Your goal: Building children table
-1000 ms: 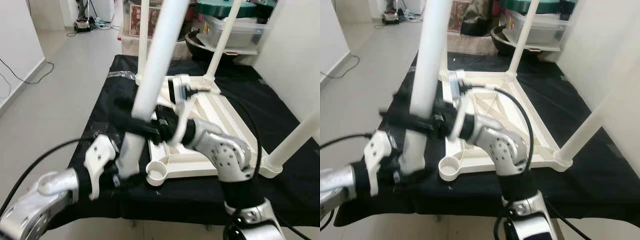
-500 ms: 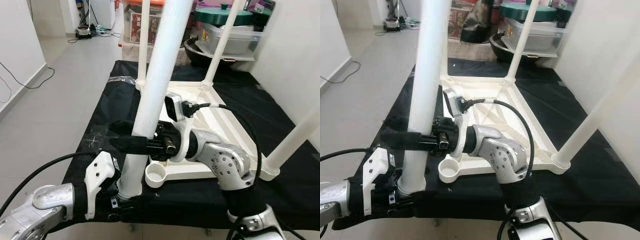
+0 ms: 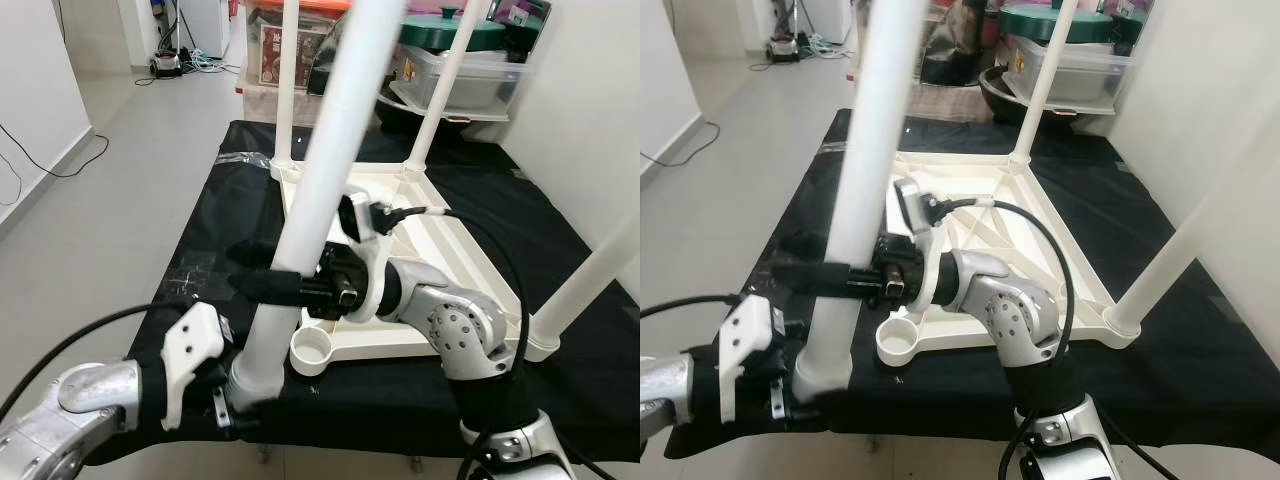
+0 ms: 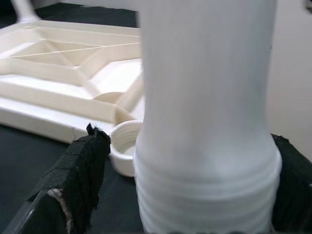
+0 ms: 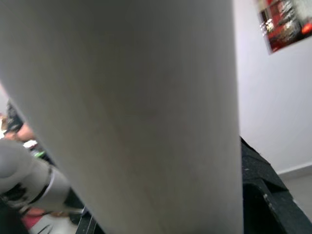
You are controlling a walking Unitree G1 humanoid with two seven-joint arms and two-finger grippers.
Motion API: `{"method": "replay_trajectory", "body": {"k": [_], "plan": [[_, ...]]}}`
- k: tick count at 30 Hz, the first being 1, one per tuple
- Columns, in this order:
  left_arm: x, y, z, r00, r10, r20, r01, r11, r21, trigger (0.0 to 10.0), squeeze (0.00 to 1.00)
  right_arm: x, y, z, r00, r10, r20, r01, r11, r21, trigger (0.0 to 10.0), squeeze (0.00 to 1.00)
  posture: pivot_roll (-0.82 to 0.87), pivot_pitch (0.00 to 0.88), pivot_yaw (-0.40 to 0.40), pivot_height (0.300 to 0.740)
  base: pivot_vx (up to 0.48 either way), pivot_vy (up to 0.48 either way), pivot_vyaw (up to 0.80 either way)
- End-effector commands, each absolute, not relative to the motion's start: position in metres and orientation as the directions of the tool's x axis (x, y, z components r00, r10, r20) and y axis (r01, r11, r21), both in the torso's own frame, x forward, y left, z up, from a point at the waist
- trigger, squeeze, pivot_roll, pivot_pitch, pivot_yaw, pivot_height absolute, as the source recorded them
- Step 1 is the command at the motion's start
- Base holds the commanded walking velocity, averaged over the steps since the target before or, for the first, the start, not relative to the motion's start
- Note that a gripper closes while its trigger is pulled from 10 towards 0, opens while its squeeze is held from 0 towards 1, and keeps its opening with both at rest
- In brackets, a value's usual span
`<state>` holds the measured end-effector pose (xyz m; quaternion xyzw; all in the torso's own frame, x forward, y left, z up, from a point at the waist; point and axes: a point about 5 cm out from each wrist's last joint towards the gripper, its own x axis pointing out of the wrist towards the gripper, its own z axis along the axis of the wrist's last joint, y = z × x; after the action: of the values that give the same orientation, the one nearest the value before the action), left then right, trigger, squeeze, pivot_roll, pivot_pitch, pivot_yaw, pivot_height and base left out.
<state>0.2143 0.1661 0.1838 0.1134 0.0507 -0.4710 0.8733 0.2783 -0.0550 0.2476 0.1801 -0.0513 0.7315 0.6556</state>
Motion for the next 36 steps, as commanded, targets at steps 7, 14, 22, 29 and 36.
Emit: {"method": "replay_trajectory", "body": {"k": [7,14,22,29,36], "plan": [[0.189,0.186,0.194,0.663,-0.737,-0.132,0.748,0.659,0.077,10.0,0.00,0.305,-0.087,0.230,0.132,0.970,0.202,-0.987,0.110,0.118,0.0,0.00,0.14,0.000,-0.116,0.740,0.000,0.000,0.00],[0.184,0.191,0.193,0.756,-0.652,-0.062,0.655,0.754,0.061,10.0,0.00,0.322,-0.094,0.221,0.317,0.940,0.127,-0.948,0.316,0.033,0.0,0.00,0.14,0.000,-0.119,0.740,0.000,0.000,0.00],[0.203,0.224,0.176,0.963,-0.269,-0.032,0.270,0.962,0.049,10.0,0.00,0.317,-0.085,0.210,0.331,0.941,0.070,-0.932,0.337,-0.134,0.0,0.00,0.16,0.000,-0.121,0.740,0.000,0.000,0.00],[0.204,0.234,0.170,0.990,-0.140,-0.030,0.140,0.990,0.008,10.0,0.00,0.309,-0.080,0.199,0.287,0.958,0.009,-0.937,0.283,-0.203,0.0,0.00,0.16,0.000,-0.121,0.740,0.000,0.000,0.00],[0.200,0.211,0.158,0.982,-0.184,-0.045,0.181,0.981,-0.062,10.0,0.00,0.309,-0.082,0.189,0.299,0.954,-0.032,-0.935,0.287,-0.208,0.0,0.00,0.16,0.000,-0.125,0.740,0.000,0.000,0.00]]}}
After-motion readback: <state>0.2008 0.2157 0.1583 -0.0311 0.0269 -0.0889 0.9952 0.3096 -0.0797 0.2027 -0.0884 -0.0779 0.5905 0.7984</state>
